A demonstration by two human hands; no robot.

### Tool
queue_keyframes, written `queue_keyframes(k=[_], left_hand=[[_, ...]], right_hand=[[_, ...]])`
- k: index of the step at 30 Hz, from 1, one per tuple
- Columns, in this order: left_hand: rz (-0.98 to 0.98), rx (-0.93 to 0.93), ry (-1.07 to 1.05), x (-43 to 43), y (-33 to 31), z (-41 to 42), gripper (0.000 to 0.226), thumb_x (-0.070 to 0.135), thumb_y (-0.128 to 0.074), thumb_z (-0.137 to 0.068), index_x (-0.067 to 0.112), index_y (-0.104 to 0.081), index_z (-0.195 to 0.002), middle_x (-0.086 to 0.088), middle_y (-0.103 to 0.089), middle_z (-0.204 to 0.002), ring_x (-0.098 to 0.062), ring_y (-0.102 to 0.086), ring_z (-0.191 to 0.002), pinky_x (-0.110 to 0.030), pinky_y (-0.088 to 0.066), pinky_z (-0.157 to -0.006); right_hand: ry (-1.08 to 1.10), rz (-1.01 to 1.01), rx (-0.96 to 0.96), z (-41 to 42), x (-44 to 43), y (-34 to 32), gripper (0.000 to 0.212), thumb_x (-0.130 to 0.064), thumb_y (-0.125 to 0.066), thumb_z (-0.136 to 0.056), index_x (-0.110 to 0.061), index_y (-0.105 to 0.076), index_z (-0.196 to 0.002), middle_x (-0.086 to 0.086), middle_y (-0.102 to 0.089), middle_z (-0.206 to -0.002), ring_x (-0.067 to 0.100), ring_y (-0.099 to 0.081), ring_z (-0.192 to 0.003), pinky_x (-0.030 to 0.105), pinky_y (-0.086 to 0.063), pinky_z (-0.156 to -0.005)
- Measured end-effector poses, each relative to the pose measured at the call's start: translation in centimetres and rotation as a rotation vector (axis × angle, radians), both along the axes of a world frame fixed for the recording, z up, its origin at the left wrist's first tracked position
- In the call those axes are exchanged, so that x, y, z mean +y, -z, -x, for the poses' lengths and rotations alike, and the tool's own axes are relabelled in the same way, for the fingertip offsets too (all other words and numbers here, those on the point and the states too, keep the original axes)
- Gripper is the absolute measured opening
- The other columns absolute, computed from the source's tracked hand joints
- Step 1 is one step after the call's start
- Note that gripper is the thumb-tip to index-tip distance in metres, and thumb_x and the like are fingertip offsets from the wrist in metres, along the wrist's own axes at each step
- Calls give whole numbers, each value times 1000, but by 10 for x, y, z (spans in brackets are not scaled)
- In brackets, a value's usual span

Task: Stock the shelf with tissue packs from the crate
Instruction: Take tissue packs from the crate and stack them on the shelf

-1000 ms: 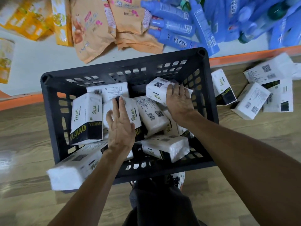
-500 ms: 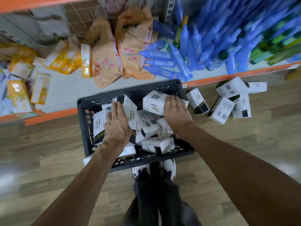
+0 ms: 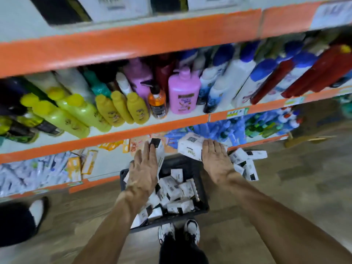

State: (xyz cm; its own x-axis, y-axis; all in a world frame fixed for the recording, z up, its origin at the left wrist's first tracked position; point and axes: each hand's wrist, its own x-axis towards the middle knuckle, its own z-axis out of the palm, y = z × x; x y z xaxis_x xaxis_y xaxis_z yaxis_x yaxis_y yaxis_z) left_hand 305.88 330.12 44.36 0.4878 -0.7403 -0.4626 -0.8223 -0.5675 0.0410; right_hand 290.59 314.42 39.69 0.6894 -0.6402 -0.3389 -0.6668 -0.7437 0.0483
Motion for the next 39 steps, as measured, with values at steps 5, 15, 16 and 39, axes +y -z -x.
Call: queue_keyframes(k=[5,15,16,39], left_hand=[[-2,-67,47,-8,-104,11,79,-3,-35,-91,5,19,-149,-13,26,-156,-36,0,-146,-45,-21,-115],[142,-99,-16,-25,-243,15,75,0,-38,-93,10,6,-153,-5,15,-160,-33,-6,-146,-47,-24,-115],[150,-87,-27,-26,-253,15,72,0,-34,-94,10,6,-153,-4,14,-160,-34,-6,-146,-48,-22,-115],[513,-103,-203,-37,-378,-109,61,3,-40,-89,11,-20,-147,-10,-21,-154,-38,-33,-130,-52,-35,-98]], right_hand=[[-4,130,-116,7,-8,-101,64,-5,-57,-76,13,-42,-136,31,-50,-133,43,-51,-124,48,-37,-107],[-83,181,-150,18,-27,-262,83,-2,-74,-67,14,-34,-138,32,-41,-140,42,-43,-130,46,-31,-113],[-110,209,-154,20,-30,-272,84,2,-63,-78,10,-17,-146,28,-25,-151,40,-26,-141,45,-16,-118],[-354,434,-375,-50,-94,-426,69,-2,-57,-79,2,-30,-142,19,-42,-138,34,-41,-127,38,-26,-113]])
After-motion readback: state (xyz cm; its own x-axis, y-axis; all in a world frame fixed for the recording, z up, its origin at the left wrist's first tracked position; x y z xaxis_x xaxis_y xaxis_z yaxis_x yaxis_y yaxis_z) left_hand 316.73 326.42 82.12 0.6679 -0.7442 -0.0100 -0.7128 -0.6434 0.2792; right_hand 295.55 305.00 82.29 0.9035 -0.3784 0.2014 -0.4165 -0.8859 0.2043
